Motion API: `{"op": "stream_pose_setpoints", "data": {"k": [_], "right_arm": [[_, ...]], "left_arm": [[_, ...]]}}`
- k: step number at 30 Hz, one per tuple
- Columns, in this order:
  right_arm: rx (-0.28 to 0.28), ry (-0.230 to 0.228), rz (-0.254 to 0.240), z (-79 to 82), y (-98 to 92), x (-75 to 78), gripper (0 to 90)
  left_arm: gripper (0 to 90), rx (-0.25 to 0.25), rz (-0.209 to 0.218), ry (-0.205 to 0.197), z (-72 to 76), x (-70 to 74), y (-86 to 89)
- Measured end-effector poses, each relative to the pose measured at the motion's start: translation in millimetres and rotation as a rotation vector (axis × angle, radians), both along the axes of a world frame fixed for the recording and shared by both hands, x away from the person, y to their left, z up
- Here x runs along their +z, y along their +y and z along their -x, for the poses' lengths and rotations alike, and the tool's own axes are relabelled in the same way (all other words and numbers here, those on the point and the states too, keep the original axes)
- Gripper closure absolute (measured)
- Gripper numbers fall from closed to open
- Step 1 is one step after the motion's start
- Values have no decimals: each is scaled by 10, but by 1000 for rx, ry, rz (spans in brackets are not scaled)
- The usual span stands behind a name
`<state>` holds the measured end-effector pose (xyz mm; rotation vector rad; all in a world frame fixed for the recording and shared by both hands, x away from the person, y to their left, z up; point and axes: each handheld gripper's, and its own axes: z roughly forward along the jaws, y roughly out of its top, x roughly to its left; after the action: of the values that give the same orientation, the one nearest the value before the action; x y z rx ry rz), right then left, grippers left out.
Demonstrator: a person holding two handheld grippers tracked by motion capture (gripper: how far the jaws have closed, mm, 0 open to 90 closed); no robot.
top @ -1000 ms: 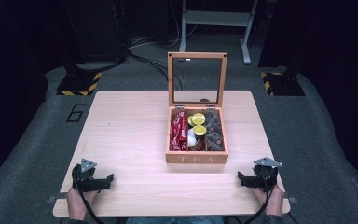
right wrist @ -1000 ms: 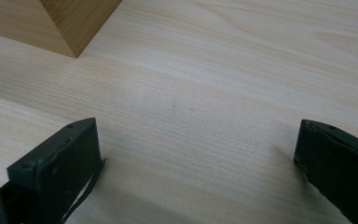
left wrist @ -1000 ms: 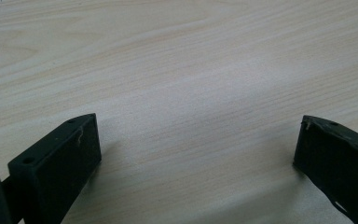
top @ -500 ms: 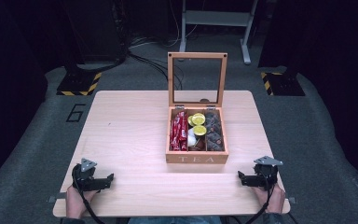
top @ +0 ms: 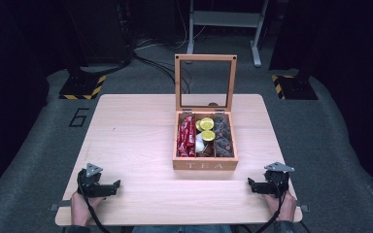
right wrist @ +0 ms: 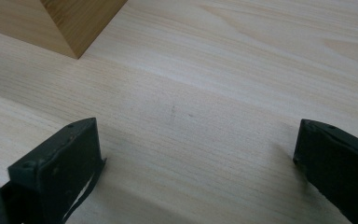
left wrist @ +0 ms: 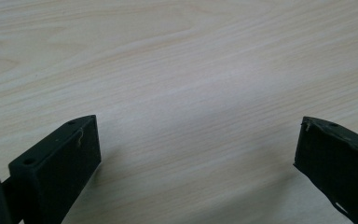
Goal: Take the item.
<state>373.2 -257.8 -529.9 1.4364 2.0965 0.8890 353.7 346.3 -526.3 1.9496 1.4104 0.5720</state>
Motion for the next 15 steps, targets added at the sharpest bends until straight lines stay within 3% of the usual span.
{"op": "stream_pose_setpoints", "data": {"k": [8, 15], "right_arm": [[0, 1, -2, -3, 2, -1, 0], [2, 1, 0, -2, 1, -1, 0]], "left_arm": [[1, -74, 17, -4, -59, 152, -129], [2, -110, 24, -11, -127, 240, -247]]}}
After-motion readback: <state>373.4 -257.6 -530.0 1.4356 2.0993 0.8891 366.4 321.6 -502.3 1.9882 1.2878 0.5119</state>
